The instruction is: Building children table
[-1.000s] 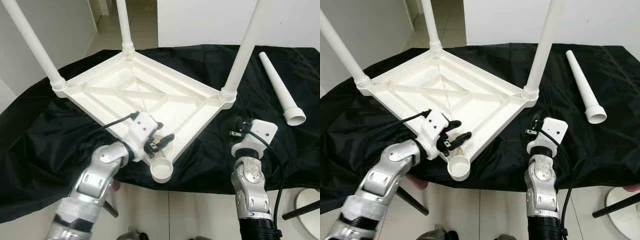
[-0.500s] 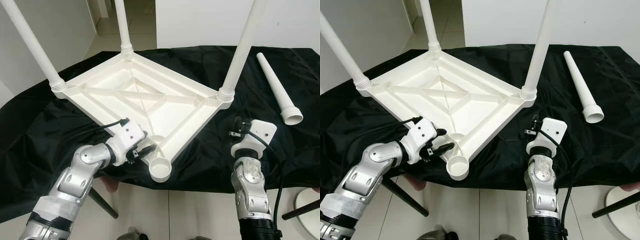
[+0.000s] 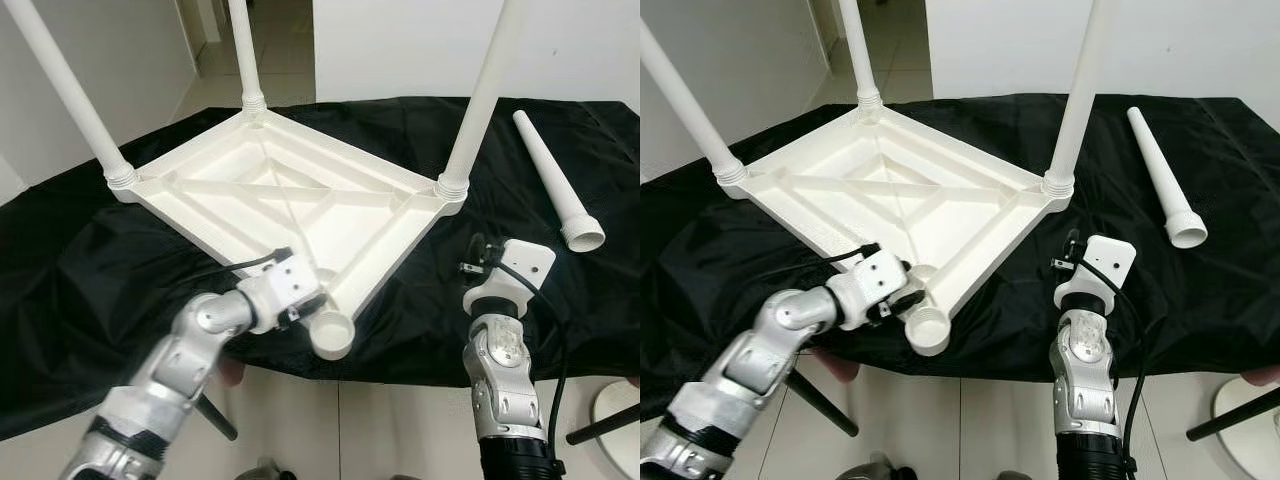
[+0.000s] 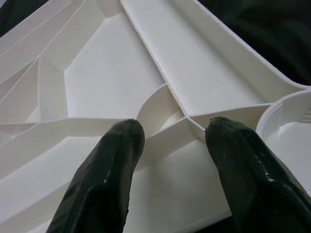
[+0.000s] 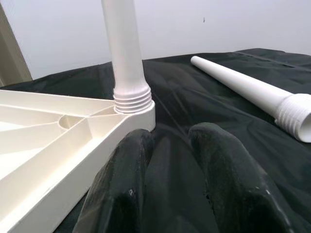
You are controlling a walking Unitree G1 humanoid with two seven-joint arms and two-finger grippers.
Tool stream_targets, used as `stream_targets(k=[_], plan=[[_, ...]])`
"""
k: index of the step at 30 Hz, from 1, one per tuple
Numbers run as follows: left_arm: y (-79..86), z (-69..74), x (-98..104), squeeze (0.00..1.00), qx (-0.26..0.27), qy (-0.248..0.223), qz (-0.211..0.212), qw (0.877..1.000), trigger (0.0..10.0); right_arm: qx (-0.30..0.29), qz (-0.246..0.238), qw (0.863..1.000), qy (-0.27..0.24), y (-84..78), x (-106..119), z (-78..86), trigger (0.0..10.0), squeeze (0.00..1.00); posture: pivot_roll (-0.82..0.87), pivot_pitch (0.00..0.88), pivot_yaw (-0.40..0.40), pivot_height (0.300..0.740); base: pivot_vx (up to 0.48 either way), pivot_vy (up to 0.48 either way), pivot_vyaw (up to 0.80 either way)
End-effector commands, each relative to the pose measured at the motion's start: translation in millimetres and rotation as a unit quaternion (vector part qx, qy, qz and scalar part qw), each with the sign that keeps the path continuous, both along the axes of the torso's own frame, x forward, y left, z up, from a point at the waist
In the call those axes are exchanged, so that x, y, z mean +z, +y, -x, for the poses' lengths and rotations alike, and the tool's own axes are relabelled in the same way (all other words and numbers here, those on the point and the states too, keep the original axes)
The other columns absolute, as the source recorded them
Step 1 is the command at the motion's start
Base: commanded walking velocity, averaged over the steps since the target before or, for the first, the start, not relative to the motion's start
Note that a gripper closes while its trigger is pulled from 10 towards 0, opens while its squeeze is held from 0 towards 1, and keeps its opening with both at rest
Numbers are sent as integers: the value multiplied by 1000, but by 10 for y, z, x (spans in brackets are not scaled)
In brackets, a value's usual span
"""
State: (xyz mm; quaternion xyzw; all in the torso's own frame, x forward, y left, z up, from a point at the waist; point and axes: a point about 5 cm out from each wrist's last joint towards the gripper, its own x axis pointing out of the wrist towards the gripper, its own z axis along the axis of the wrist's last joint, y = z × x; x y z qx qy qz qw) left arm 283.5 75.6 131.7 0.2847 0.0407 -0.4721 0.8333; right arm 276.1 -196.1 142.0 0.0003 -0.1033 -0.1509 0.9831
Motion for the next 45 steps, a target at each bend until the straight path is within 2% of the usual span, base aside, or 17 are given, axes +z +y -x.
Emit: stream_targets(k=[1,3,8,15,22,26,28,30,32,33,34,35,37,40,43,44,45], plan=[[-4,-25,-89,0,39,-3,-12,999,10000,-1,-3,1000,0,0,-7,8,10000,0,-48,6,83,740,0,0,0],[-79,-8,-93,0,36,-2,-2,999,10000,-1,-3,1000,0,4,-7,10,10000,0,-51,7,85,740,0,0,0],[-117,1,-99,0,36,-4,1,999,10000,-1,-4,1000,0,8,-8,12,10000,0,-53,7,87,740,0,0,0],[-495,1,-108,0,53,-4,43,998,10000,-7,-9,1000,1,20,-22,28,10000,0,-63,9,97,740,0,0,0],[-617,-32,-72,0,61,-13,54,997,10000,-7,-9,1000,1,21,-24,22,10000,0,-62,10,98,740,0,0,0],[-770,-71,53,0,78,-22,91,993,10000,-6,-10,1000,-1,32,-17,12,10000,0,-63,7,99,740,0,0,0],[-770,-71,53,0,78,-22,91,993,10000,-6,-10,1000,-1,32,-17,12,10000,0,-63,7,99,740,0,0,0],[-806,-99,161,0,92,-10,136,986,10000,-7,-11,1000,-1,30,-18,13,10000,0,-68,5,104,740,0,0,0],[-783,-92,274,0,69,13,186,980,10000,-9,-11,1000,0,28,-25,17,10000,0,-67,5,103,740,0,0,0],[-783,-92,274,0,69,13,186,980,10000,-9,-11,1000,0,28,-25,17,10000,0,-67,5,103,740,0,0,0],[-739,-62,351,0,33,28,214,976,10000,-8,-12,1000,0,33,-29,17,10000,0,-62,5,104,740,0,0,0],[-739,-62,351,0,33,28,214,976,10000,-8,-12,1000,0,33,-29,17,10000,0,-62,5,104,740,0,0,0],[-634,14,455,0,-37,43,240,969,10000,-7,-12,1000,1,39,-33,10,10000,0,-58,3,102,740,0,0,0],[-541,76,477,0,-81,64,244,964,10000,-6,-11,1000,1,40,-34,3,10000,0,-59,1,101,740,0,0,0],[-515,94,473,0,-93,74,244,963,10000,-5,-11,1000,1,38,-34,1,10000,0,-59,1,101,740,0,0,0],[-461,138,428,0,-116,76,222,965,10000,-5,-10,1000,1,32,-33,3,10000,0,-59,0,99,740,0,0,0],[-461,138,428,0,-116,76,222,965,10000,-5,-10,1000,1,32,-33,3,10000,0,-59,0,99,740,0,0,0]])
